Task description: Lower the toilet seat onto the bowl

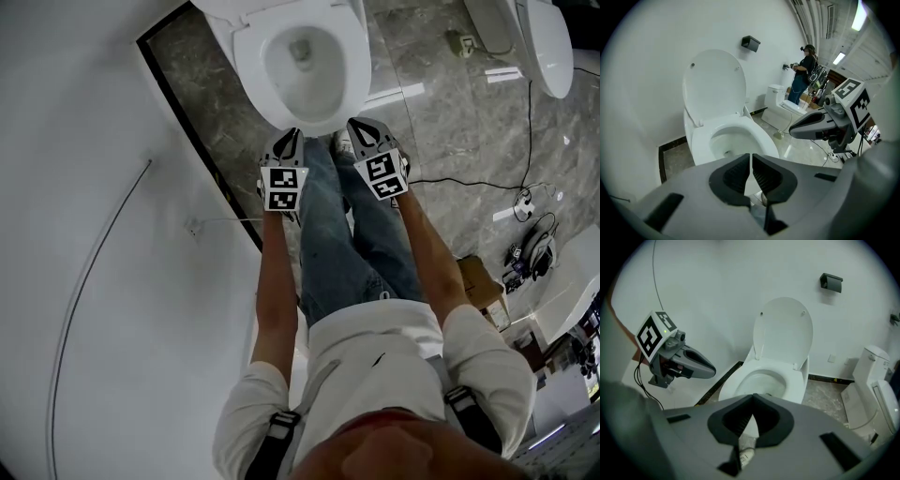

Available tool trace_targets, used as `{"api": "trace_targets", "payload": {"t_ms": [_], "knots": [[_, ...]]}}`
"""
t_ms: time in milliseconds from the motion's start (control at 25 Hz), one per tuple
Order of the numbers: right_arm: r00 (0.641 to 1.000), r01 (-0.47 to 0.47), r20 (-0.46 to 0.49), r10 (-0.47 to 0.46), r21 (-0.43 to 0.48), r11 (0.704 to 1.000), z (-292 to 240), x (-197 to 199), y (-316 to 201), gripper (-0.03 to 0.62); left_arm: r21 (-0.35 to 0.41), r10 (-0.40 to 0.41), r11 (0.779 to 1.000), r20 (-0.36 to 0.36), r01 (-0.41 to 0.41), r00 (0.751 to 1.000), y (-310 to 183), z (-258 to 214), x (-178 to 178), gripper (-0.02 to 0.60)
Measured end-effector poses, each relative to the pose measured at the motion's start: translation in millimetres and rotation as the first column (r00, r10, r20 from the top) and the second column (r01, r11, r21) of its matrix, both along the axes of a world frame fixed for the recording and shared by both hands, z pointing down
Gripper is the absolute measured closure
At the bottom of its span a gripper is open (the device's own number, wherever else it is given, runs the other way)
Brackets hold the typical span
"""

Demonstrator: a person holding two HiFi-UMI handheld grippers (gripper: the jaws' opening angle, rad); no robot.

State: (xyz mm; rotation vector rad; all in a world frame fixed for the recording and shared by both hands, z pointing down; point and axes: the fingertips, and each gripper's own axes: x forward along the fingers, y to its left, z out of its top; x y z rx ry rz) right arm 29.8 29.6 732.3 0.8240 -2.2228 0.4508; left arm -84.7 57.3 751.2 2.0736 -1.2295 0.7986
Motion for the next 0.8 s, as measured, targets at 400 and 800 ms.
{"api": "trace_targets", "payload": {"t_ms": [400,800], "knots": [[0.999,-0.019,0.051,0.016,0.055,0.998,-52,4,-12,0.565,0.084,-0.009,0.996,0.012,0.008,1.000,-18,-60,-1,0.545],[0.996,-0.012,0.091,0.003,0.098,0.995,-101,-3,-19,0.565,0.143,0.000,0.990,0.022,-0.003,1.000,-23,-110,3,0.545]]}}
